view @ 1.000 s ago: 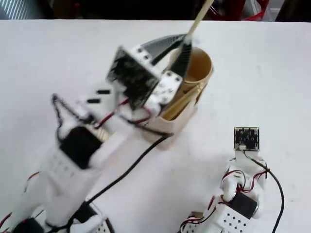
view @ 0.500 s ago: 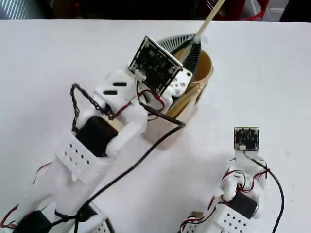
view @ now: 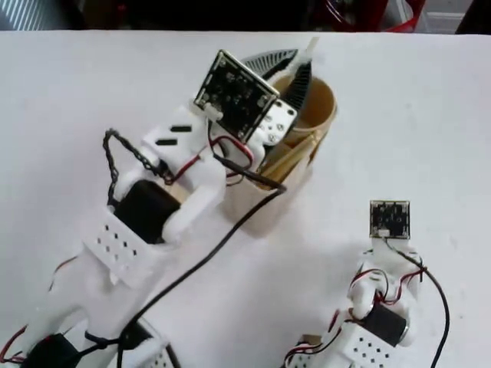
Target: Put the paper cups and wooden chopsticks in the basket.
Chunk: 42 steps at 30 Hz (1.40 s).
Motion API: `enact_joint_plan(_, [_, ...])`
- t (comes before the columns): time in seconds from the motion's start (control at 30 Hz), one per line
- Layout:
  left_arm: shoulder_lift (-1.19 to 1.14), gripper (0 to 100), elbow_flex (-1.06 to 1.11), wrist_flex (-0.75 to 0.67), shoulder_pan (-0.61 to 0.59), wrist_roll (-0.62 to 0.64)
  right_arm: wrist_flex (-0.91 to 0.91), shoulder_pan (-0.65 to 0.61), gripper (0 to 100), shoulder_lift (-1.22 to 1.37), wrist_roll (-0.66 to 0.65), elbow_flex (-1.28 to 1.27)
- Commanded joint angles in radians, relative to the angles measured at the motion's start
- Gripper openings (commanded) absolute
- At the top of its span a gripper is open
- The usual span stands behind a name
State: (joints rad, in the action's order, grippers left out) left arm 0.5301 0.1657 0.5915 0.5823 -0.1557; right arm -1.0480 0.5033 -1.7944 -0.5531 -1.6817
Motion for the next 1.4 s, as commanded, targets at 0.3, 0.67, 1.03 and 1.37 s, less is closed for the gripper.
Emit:
enact_joint_plan(0.3, [0.027, 8, -0.02, 0.153, -0.283, 0.014, 0.018, 0.012, 11.4, -0.008, -0.006, -0.009])
enact_joint_plan(0.67, [-0.114, 6, 0.442, -0.003, -0.63, 0.008, 0.018, 0.012, 11.4, -0.008, -0.006, -0.009])
enact_joint_plan(1.03, [-0.883, 12, -0.061, 0.292, -0.688, -0.002, 0.018, 0.01, 11.4, -0.008, -0.006, -0.009])
enact_joint_plan(1.37, [-1.113, 12, -0.319, 0.463, -0.704, 0.005, 0.018, 0.012, 11.4, -0.008, -0.006, -0.009])
